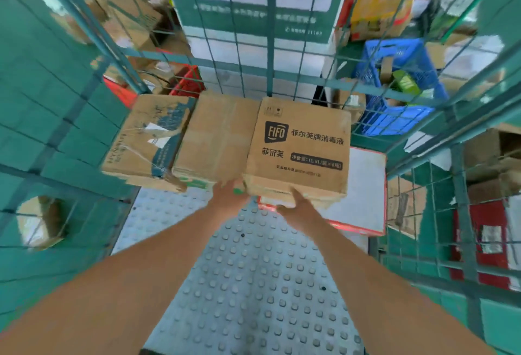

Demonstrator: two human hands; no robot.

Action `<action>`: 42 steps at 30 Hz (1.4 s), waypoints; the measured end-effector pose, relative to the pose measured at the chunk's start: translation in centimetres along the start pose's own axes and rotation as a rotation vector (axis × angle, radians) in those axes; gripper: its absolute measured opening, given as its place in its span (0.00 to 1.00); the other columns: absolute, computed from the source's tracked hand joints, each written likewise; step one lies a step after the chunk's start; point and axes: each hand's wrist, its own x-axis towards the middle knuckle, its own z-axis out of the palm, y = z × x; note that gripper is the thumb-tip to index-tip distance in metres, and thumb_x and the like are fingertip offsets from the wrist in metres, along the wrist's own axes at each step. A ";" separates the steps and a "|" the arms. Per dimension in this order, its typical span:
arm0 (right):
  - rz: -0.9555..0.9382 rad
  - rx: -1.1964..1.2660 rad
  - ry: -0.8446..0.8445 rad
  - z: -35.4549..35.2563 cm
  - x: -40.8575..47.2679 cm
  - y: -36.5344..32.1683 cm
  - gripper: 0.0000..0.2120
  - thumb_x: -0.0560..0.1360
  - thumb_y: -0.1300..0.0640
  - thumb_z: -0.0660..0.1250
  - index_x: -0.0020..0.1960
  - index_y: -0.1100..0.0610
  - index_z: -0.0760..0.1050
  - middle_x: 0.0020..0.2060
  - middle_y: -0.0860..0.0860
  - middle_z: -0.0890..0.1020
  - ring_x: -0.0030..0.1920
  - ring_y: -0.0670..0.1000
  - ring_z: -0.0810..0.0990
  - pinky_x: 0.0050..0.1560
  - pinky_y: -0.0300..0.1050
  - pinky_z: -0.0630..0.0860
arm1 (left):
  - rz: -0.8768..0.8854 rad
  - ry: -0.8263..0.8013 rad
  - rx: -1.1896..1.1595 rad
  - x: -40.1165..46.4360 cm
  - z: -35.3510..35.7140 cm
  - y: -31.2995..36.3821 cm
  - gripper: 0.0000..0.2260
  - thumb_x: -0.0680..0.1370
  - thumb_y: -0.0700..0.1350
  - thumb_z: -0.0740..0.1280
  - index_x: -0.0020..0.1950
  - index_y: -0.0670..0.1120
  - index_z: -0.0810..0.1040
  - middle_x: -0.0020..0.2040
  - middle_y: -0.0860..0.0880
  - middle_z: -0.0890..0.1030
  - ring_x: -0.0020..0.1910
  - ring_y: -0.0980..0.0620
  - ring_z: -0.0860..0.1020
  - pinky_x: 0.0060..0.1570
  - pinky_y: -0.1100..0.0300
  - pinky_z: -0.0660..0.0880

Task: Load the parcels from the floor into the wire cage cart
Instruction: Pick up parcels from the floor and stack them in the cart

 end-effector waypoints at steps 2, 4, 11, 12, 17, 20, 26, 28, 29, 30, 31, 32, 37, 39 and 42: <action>0.013 0.151 -0.069 3.2 -4.0 -2.2 0.34 0.82 0.47 0.66 0.82 0.48 0.55 0.66 0.53 0.75 0.42 0.48 0.78 0.36 0.39 0.72 | -0.106 0.037 -0.291 -4.6 -1.6 -2.6 0.25 0.83 0.49 0.66 0.80 0.53 0.65 0.71 0.43 0.70 0.48 0.51 0.74 0.47 0.57 0.72; 0.051 0.287 -0.109 6.0 -8.2 -4.4 0.28 0.81 0.47 0.66 0.78 0.50 0.64 0.60 0.52 0.75 0.43 0.48 0.76 0.38 0.39 0.69 | -0.220 0.020 -0.582 -9.2 -3.4 -5.6 0.21 0.84 0.51 0.65 0.77 0.56 0.67 0.63 0.48 0.74 0.53 0.49 0.74 0.55 0.51 0.74; 0.081 0.519 -0.270 16.3 -21.7 -9.9 0.08 0.82 0.47 0.65 0.47 0.50 0.73 0.39 0.48 0.74 0.34 0.47 0.70 0.43 0.43 0.70 | -0.254 0.173 -1.119 -26.0 -9.0 -18.4 0.19 0.83 0.53 0.66 0.74 0.55 0.73 0.70 0.56 0.73 0.68 0.47 0.74 0.66 0.47 0.75; 0.071 0.513 -0.286 18.0 -23.3 -10.2 0.08 0.82 0.47 0.65 0.48 0.50 0.73 0.40 0.49 0.76 0.36 0.48 0.72 0.43 0.44 0.70 | -0.263 0.197 -1.168 -28.0 -9.4 -20.4 0.18 0.84 0.53 0.66 0.74 0.54 0.73 0.71 0.56 0.73 0.68 0.46 0.75 0.65 0.48 0.75; 0.065 0.359 -0.409 26.6 -31.8 -11.2 0.12 0.82 0.47 0.65 0.61 0.52 0.74 0.57 0.56 0.80 0.51 0.53 0.78 0.50 0.45 0.74 | -0.313 0.313 -1.303 -37.4 -9.8 -29.2 0.12 0.85 0.51 0.62 0.68 0.54 0.76 0.70 0.54 0.74 0.68 0.47 0.76 0.69 0.47 0.71; 0.038 0.215 -0.458 32.1 -36.9 -11.8 0.13 0.82 0.48 0.64 0.61 0.55 0.73 0.66 0.55 0.79 0.68 0.59 0.77 0.67 0.53 0.74 | -0.322 0.357 -1.408 -42.6 -9.4 -34.9 0.14 0.85 0.50 0.63 0.71 0.53 0.75 0.70 0.54 0.75 0.66 0.48 0.76 0.70 0.48 0.72; 0.011 -0.001 -0.530 42.7 -45.4 -11.8 0.15 0.84 0.49 0.62 0.65 0.57 0.74 0.65 0.58 0.79 0.69 0.59 0.76 0.70 0.53 0.72 | -0.345 0.476 -1.613 -52.1 -7.5 -45.2 0.10 0.84 0.51 0.64 0.63 0.53 0.78 0.59 0.57 0.81 0.61 0.52 0.79 0.66 0.51 0.71; -0.012 -0.082 -0.565 46.0 -48.1 -11.6 0.14 0.84 0.49 0.61 0.64 0.56 0.75 0.63 0.56 0.80 0.67 0.57 0.77 0.68 0.52 0.74 | -0.377 0.544 -1.684 -54.9 -6.9 -48.4 0.13 0.84 0.50 0.65 0.67 0.51 0.77 0.61 0.55 0.81 0.61 0.52 0.79 0.61 0.51 0.73; -0.026 -0.116 -0.580 47.5 -48.9 -11.4 0.14 0.83 0.48 0.62 0.63 0.56 0.75 0.63 0.55 0.80 0.66 0.56 0.78 0.66 0.51 0.75 | -0.384 0.576 -1.724 -56.0 -6.7 -49.9 0.14 0.83 0.49 0.65 0.68 0.51 0.77 0.62 0.54 0.80 0.61 0.51 0.79 0.59 0.52 0.73; -0.040 -0.156 -0.596 49.1 -49.9 -11.2 0.14 0.83 0.48 0.63 0.63 0.56 0.75 0.62 0.55 0.81 0.63 0.55 0.80 0.63 0.51 0.76 | -0.387 0.604 -1.763 -57.2 -6.4 -51.5 0.13 0.83 0.49 0.65 0.67 0.51 0.78 0.62 0.53 0.80 0.61 0.51 0.79 0.58 0.52 0.73; -0.057 -0.195 -0.615 50.9 -50.9 -11.0 0.15 0.82 0.48 0.64 0.63 0.56 0.76 0.60 0.54 0.82 0.58 0.53 0.81 0.59 0.49 0.78 | -0.393 0.637 -1.801 -58.6 -6.0 -53.0 0.11 0.83 0.49 0.65 0.64 0.51 0.78 0.62 0.53 0.80 0.62 0.50 0.79 0.60 0.52 0.73; -0.073 -0.234 -0.629 52.3 -51.7 -10.9 0.15 0.82 0.47 0.65 0.64 0.56 0.76 0.59 0.53 0.82 0.55 0.52 0.81 0.55 0.48 0.77 | -0.397 0.668 -1.829 -59.7 -5.8 -54.1 0.08 0.83 0.50 0.65 0.61 0.52 0.79 0.61 0.54 0.80 0.62 0.50 0.79 0.64 0.51 0.73; -0.163 -0.409 -0.699 58.4 -56.8 -11.0 0.09 0.82 0.49 0.63 0.56 0.53 0.77 0.51 0.50 0.82 0.50 0.51 0.78 0.52 0.46 0.75 | -0.390 0.826 -2.006 -64.2 -3.6 -59.9 0.13 0.82 0.52 0.67 0.66 0.51 0.78 0.63 0.53 0.81 0.63 0.49 0.79 0.68 0.49 0.72; -0.180 -0.475 -0.722 60.5 -58.2 -10.9 0.07 0.83 0.50 0.63 0.52 0.52 0.77 0.51 0.51 0.81 0.50 0.51 0.77 0.56 0.47 0.76 | -0.389 0.875 -2.071 -65.8 -2.9 -61.4 0.13 0.83 0.52 0.67 0.66 0.51 0.78 0.62 0.52 0.80 0.63 0.49 0.79 0.63 0.51 0.72; -0.206 -0.594 -0.744 63.4 -59.3 -10.5 0.11 0.83 0.49 0.62 0.58 0.53 0.78 0.56 0.54 0.83 0.50 0.51 0.79 0.55 0.48 0.77 | -0.416 0.944 -2.174 -67.3 -1.7 -63.6 0.15 0.83 0.54 0.67 0.67 0.51 0.77 0.63 0.52 0.80 0.65 0.48 0.78 0.63 0.51 0.71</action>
